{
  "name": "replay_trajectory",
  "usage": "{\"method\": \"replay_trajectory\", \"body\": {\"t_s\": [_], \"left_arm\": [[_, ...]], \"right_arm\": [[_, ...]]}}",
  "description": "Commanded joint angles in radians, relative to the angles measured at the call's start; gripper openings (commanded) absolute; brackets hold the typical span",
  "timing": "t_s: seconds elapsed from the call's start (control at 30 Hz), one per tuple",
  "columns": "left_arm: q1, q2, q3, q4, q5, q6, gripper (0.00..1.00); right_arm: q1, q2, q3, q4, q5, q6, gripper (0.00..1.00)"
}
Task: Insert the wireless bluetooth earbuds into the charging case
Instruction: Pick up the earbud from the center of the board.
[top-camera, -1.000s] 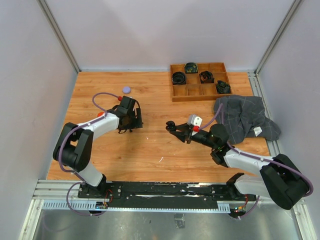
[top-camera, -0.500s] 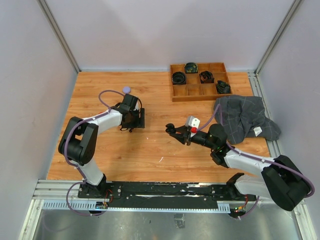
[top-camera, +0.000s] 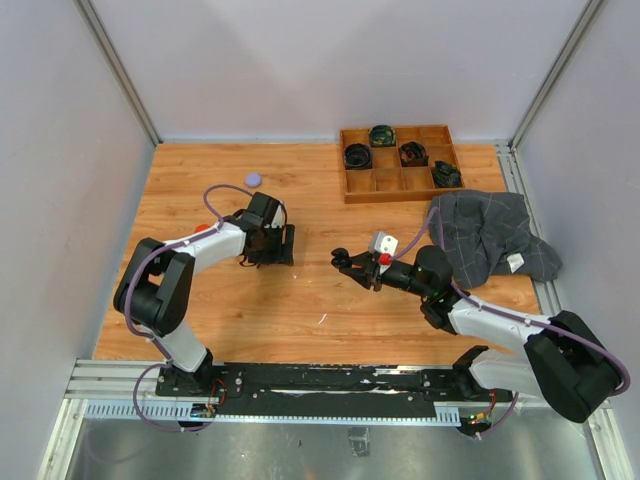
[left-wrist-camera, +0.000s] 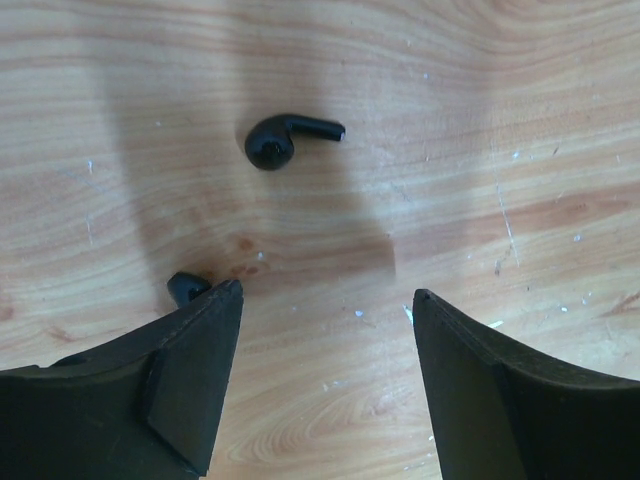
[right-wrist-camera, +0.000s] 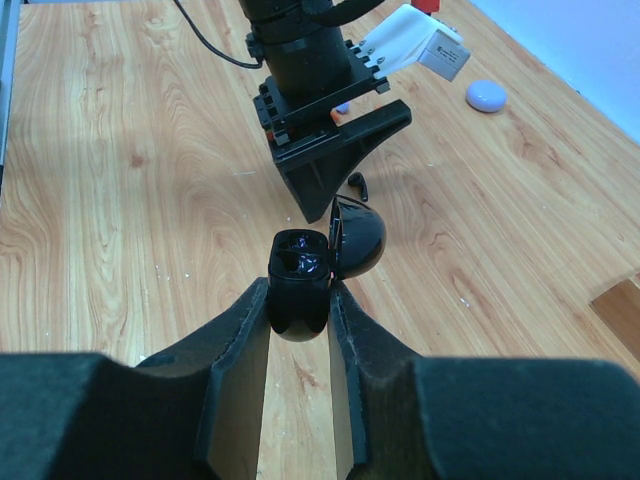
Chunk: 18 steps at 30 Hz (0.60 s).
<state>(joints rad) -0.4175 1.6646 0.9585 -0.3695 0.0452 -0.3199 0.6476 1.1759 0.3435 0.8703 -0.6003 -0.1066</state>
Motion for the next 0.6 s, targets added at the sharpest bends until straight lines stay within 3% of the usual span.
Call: {"method": "replay_trajectory", "body": {"t_s": [0.0,0.27,0.37,0.57], "left_arm": [[-0.009,-0.049,-0.017,-0.045,0.023,0.006,0.74],[-0.010,-0.164,0.024,-0.127,-0.049,-0.004,0.74],[-0.003,-0.173,0.057,-0.170,-0.104,0.065,0.74],[0.016,-0.098,0.144,-0.218,-0.080,0.260,0.76]], "right_arm": [[0.023,-0.022,0.041,-0.011,0.003,-0.021,0.01],[0.026,-0.036,0.041,-0.023,0.005,-0.025,0.01],[0.027,-0.039,0.043,-0.028,0.003,-0.026,0.01],[0.031,-0.042,0.046,-0.039,0.002,-0.034,0.01]]}}
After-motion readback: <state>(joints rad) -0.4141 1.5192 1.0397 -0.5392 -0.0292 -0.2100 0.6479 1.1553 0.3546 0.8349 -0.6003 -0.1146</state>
